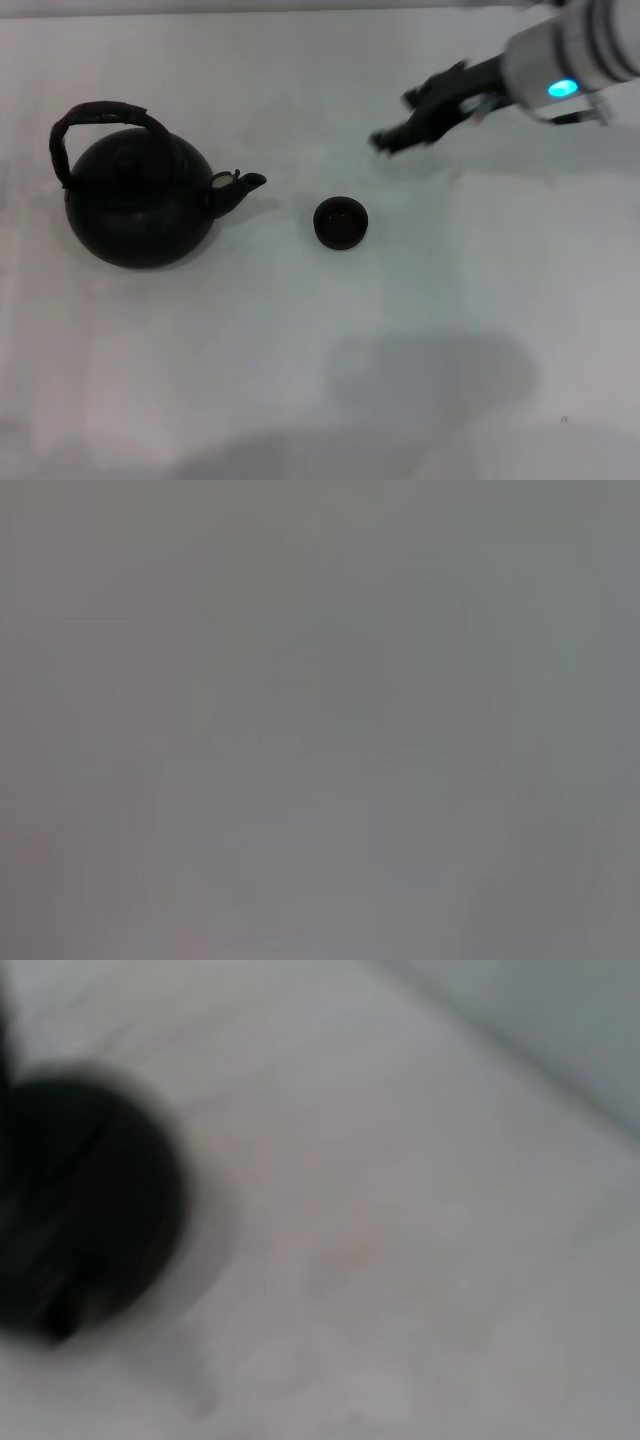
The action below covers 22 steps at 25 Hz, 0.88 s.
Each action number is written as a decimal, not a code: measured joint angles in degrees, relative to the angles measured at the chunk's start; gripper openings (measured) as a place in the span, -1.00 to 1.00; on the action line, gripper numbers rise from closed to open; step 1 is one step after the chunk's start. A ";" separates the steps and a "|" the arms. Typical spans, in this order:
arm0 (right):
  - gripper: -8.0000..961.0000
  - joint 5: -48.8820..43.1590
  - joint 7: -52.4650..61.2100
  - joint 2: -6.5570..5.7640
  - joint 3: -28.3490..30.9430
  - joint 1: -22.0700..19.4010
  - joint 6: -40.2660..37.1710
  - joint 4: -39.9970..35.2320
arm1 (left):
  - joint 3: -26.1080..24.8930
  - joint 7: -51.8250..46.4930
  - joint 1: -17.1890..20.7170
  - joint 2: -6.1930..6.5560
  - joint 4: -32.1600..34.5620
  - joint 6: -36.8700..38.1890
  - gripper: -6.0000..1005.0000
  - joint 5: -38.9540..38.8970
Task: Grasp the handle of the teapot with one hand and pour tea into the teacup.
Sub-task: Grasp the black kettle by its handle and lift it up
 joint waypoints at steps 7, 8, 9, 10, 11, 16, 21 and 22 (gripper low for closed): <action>0.74 32.99 -23.93 -0.14 31.96 -7.81 0.88 19.31 | 0.00 -6.12 0.48 -0.05 0.18 0.08 0.45 -4.28; 0.74 32.99 -23.93 -0.14 31.96 -7.81 0.88 19.31 | 0.00 -6.12 0.48 -0.05 0.18 0.08 0.45 -4.28; 0.74 38.09 -27.66 -0.07 33.66 -8.74 1.16 22.23 | 0.01 -6.27 0.49 -0.09 0.27 0.08 0.45 -4.81; 0.74 43.79 -31.54 0.09 34.64 -9.79 1.41 25.10 | 0.00 -6.29 0.52 -0.14 0.35 0.08 0.45 -5.39; 0.74 48.58 -36.03 0.25 35.14 -10.87 1.62 27.21 | 0.00 -6.29 0.55 -0.15 0.37 0.08 0.45 -5.53; 0.73 70.52 -69.39 0.72 35.72 -13.25 8.18 39.46 | 0.17 -6.37 1.02 -0.05 0.26 0.20 0.45 -5.49; 0.72 82.41 -98.15 0.82 36.49 -11.37 11.64 47.63 | 0.84 -6.26 3.68 -0.03 -0.12 0.66 0.45 -0.48; 0.72 83.00 -100.23 0.83 37.23 -11.06 10.12 47.75 | 0.83 -6.25 4.10 -0.03 -0.13 0.71 0.45 0.31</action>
